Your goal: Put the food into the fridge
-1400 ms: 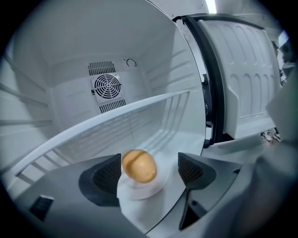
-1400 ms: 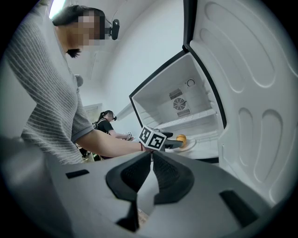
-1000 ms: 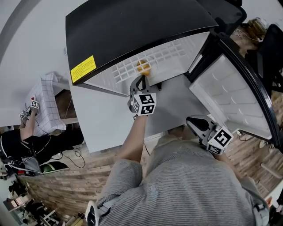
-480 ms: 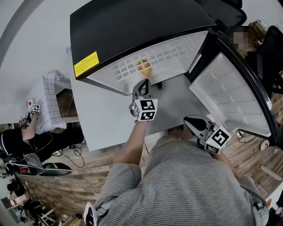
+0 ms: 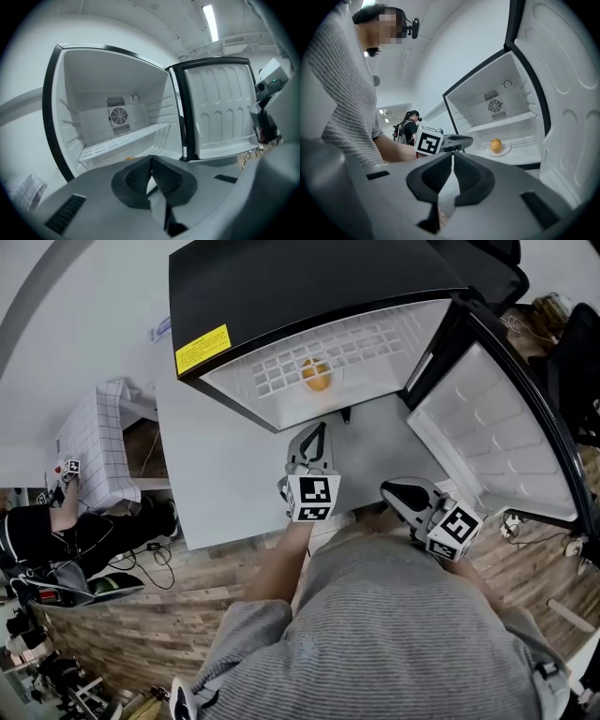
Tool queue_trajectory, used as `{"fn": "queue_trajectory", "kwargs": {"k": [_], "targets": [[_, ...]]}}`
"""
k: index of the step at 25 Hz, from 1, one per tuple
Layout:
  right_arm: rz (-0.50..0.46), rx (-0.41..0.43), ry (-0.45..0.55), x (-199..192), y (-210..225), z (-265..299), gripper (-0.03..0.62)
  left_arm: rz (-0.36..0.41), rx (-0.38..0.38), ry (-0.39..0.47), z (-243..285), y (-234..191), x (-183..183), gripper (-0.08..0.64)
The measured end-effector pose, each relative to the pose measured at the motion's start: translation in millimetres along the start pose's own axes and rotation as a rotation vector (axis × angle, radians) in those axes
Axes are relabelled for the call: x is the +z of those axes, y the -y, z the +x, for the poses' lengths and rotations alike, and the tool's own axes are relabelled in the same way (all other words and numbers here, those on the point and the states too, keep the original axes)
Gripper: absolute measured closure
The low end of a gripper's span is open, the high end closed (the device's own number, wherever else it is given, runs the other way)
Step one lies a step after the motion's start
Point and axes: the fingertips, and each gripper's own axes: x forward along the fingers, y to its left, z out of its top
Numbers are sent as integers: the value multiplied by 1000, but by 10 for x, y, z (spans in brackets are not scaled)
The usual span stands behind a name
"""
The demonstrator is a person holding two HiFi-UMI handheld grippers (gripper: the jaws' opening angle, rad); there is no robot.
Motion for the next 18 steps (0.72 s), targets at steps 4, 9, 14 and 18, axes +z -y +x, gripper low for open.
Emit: {"fn": "queue_trajectory", "kwargs": {"k": [4,9,14,18], "targets": [[-21,13,5,7,-77,87,578,-34,-20,31,-315,88,88,549],[-41,39,17,39,-189,196,578,-71,-41,73,-751,177,199,549],[-57,57,27,31,-325,279,578,-101,-44,98,-1182,188,224,549],[-82,68,33,49,-392,352,578,-110,-30,114,-1362,146,183,549]]}}
